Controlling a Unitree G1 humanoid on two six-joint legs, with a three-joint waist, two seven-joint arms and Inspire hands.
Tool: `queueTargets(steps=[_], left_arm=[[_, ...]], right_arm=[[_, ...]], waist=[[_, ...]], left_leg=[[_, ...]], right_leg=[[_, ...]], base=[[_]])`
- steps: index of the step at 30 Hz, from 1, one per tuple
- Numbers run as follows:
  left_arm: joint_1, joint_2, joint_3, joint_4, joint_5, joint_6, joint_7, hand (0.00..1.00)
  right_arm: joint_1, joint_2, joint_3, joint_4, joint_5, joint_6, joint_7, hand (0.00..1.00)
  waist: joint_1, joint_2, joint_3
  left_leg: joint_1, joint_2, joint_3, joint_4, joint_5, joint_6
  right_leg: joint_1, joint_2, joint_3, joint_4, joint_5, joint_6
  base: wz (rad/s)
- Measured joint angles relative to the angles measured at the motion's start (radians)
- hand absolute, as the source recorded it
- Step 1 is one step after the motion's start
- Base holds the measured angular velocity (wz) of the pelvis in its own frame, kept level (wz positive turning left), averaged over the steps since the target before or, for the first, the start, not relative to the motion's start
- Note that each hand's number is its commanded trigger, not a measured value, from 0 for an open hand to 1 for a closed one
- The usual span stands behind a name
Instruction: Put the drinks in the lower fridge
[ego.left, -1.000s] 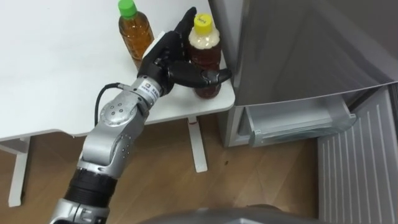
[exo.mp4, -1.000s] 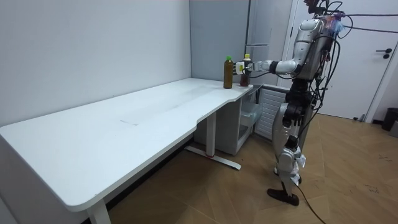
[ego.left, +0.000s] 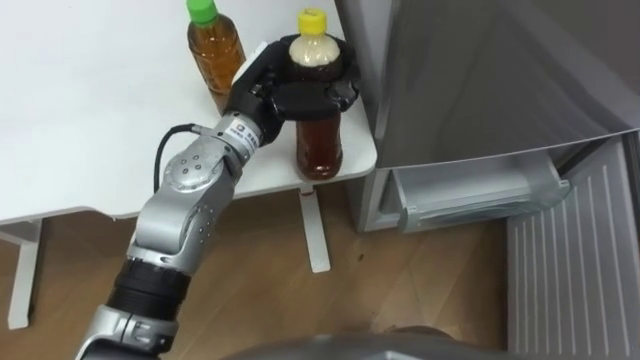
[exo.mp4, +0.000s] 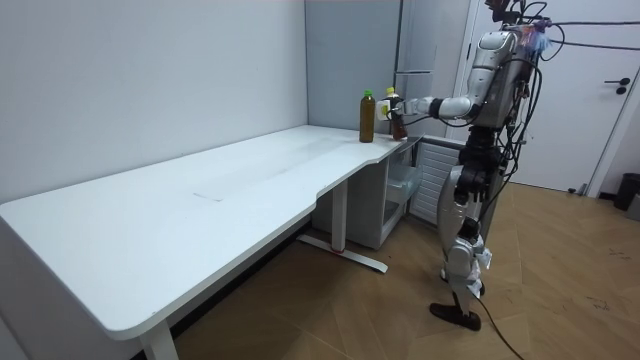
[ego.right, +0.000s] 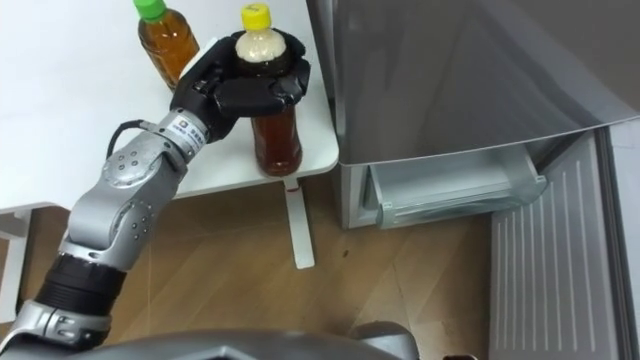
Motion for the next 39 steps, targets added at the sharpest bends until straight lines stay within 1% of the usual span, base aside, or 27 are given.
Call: queueTargets(steps=[9,14,17,22,26,29,32,35,37,39], left_arm=[[0.000,0.000,-0.010,0.000,0.000,0.000,0.006,1.00],[0.000,0.000,-0.009,-0.003,0.001,0.000,0.005,1.00],[0.000,-0.012,-0.009,-0.010,0.005,0.000,0.005,1.00],[0.000,-0.022,-0.010,-0.061,0.019,0.000,0.001,1.00],[0.000,-0.024,-0.008,-0.105,0.022,0.000,-0.010,1.00],[0.001,-0.037,-0.004,-0.116,0.021,0.000,-0.021,1.00],[0.009,-0.037,-0.006,-0.154,0.021,-0.001,-0.021,1.00],[0.009,-0.037,-0.006,-0.157,0.021,-0.009,-0.023,1.00],[0.010,-0.037,-0.006,-0.158,0.020,-0.012,-0.023,1.00],[0.020,-0.037,-0.005,-0.163,0.020,-0.012,-0.022,1.00]], right_arm=[[-0.014,0.000,0.000,0.000,0.008,-0.001,-0.014,0.00],[-0.016,0.000,-0.003,0.001,0.007,-0.010,-0.036,0.00],[-0.018,0.000,-0.004,0.002,0.007,-0.014,-0.037,0.00],[-0.025,0.001,-0.004,0.002,0.008,-0.014,-0.036,0.00],[-0.024,0.001,-0.003,-0.003,0.009,-0.014,-0.036,0.00],[-0.023,-0.001,-0.002,-0.002,0.008,-0.013,-0.036,0.00],[-0.022,-0.001,-0.001,-0.003,0.005,-0.014,-0.037,0.00],[-0.020,-0.004,0.003,-0.002,0.003,-0.015,-0.037,0.00],[-0.021,-0.006,0.010,-0.003,0.004,-0.021,-0.037,0.00],[-0.021,-0.006,0.017,-0.005,0.003,-0.027,-0.039,0.00]], waist=[[0.000,0.004,-0.0026],[-0.002,0.003,-0.0032],[0.000,0.001,-0.0045],[0.007,-0.003,-0.0074],[0.016,0.000,-0.0099],[0.029,0.003,-0.0137],[0.043,0.003,-0.0138],[0.061,0.002,-0.0133],[0.065,-0.001,-0.0118],[0.068,-0.005,-0.0122]], left_leg=[[-0.001,0.000,0.000,0.001,0.000,0.000],[-0.004,0.000,-0.003,0.001,0.000,-0.001],[-0.007,0.000,-0.006,0.001,0.001,-0.001],[-0.010,0.000,-0.009,0.002,0.001,-0.001],[-0.012,0.000,-0.009,0.003,0.001,-0.001],[-0.012,0.000,-0.009,0.002,0.001,-0.001],[-0.013,-0.001,-0.015,0.002,0.002,-0.002],[-0.002,-0.001,-0.018,0.001,0.002,-0.003],[-0.002,-0.002,-0.025,0.001,0.003,-0.003],[-0.004,-0.003,-0.028,0.001,0.006,-0.003]], right_leg=[[0.000,0.000,-0.002,0.000,0.001,0.000],[-0.001,-0.001,-0.012,-0.001,0.001,-0.001],[-0.002,-0.002,-0.019,-0.001,0.001,-0.001],[-0.003,-0.004,-0.028,-0.002,0.002,-0.001],[-0.005,-0.004,-0.030,-0.002,0.002,-0.002],[-0.006,-0.004,-0.028,-0.001,0.003,-0.002],[-0.006,-0.004,-0.032,-0.001,0.003,-0.002],[0.005,-0.003,-0.032,-0.001,0.003,-0.002],[0.008,-0.004,-0.038,-0.001,0.003,-0.002],[0.009,-0.005,-0.043,0.000,0.003,-0.002]], base=[[0.00],[0.02],[0.03],[0.02],[0.00],[0.00],[0.03],[0.02],[0.09],[0.07]])
